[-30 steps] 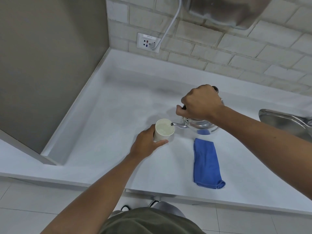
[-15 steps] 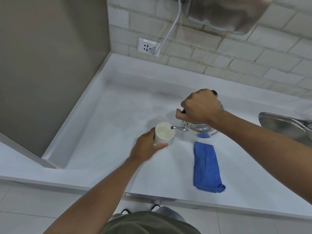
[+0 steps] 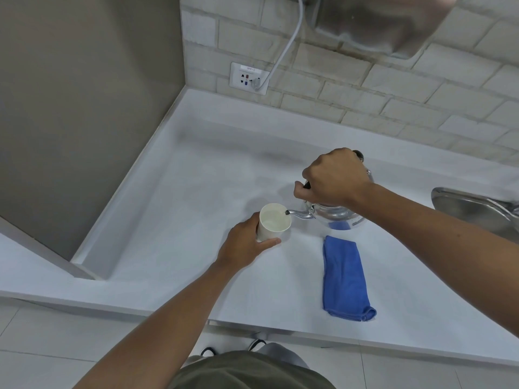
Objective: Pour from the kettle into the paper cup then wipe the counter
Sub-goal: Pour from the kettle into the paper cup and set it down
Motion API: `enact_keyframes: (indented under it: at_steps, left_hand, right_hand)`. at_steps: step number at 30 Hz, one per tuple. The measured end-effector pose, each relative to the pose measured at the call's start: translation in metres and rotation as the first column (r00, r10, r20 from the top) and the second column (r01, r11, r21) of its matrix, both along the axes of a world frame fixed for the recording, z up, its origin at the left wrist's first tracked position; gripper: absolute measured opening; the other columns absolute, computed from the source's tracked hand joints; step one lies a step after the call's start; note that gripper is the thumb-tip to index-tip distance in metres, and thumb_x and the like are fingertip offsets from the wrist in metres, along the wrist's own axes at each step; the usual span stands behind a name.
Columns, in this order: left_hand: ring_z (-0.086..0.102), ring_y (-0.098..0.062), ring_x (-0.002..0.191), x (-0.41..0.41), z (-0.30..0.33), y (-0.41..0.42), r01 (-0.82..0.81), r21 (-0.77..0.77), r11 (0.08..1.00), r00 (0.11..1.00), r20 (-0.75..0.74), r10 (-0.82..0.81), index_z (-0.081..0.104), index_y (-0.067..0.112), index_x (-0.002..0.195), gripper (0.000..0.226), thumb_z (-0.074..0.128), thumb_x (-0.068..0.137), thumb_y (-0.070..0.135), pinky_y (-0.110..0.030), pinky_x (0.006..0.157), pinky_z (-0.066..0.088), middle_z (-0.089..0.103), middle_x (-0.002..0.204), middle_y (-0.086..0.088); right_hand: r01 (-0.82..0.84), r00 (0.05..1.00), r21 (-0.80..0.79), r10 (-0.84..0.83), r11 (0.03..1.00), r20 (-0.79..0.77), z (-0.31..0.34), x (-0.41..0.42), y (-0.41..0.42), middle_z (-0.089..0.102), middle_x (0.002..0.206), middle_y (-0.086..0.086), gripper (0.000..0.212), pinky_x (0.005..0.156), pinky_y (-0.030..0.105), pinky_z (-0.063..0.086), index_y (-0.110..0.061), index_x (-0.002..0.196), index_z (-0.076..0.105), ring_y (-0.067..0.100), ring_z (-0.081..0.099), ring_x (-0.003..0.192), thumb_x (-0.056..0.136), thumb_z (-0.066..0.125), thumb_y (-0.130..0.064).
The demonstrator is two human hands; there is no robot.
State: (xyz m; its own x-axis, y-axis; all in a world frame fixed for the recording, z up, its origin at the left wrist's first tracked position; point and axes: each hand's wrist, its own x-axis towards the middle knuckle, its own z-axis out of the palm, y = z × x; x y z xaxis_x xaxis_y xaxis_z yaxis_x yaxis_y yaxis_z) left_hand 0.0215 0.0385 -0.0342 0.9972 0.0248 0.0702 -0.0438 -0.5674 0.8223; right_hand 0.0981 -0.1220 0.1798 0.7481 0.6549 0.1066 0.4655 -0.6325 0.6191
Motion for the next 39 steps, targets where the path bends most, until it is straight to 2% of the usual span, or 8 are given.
enact_keyframes:
  at_steps: [22, 30, 39]
  left_hand:
    - [0.06, -0.008, 0.087, 0.0007, -0.0022, 0.0004, 0.001, -0.001, 1.0, 1.0, 0.007, -0.001, 0.05, 0.034, 0.127, 0.066, 0.076, 0.074, 0.064, -0.024, 0.073, 0.048, 0.063, 0.096, 0.02]
    - [0.057, -0.007, 0.082, 0.0012, -0.0037, 0.0001, -0.01, 0.019, 1.0, 1.0, 0.027, 0.009, 0.051, 0.031, 0.127, 0.068, 0.078, 0.073, 0.063, -0.022, 0.068, 0.042, 0.06, 0.092, 0.02]
    - [0.057, -0.007, 0.083, 0.0008, -0.0033, 0.0001, -0.01, 0.022, 1.0, 1.0, 0.025, 0.009, 0.051, 0.031, 0.127, 0.068, 0.077, 0.073, 0.063, -0.023, 0.069, 0.043, 0.059, 0.094, 0.021]
  right_hand:
    - [-0.009, 1.0, -0.011, 0.009, 1.0, -0.01, -0.0001, 0.0004, 0.0013, 0.03, 0.038, -0.002, 0.046, 0.05, 0.016, 0.014, -0.011, 0.045, 0.038, 0.015, 0.013, 0.036, 0.077, 0.043, -0.043]
    - [-0.029, 0.999, -0.01, 0.029, 1.0, -0.02, -0.0015, 0.002, 0.0016, 0.03, 0.039, -0.002, 0.046, 0.05, 0.017, 0.017, -0.011, 0.045, 0.038, 0.015, 0.018, 0.036, 0.078, 0.041, -0.043]
    - [-0.019, 1.0, -0.003, 0.019, 1.0, -0.016, -0.0015, 0.0013, 0.0014, 0.03, 0.039, -0.001, 0.046, 0.05, 0.017, 0.015, -0.011, 0.045, 0.04, 0.015, 0.017, 0.036, 0.079, 0.042, -0.042]
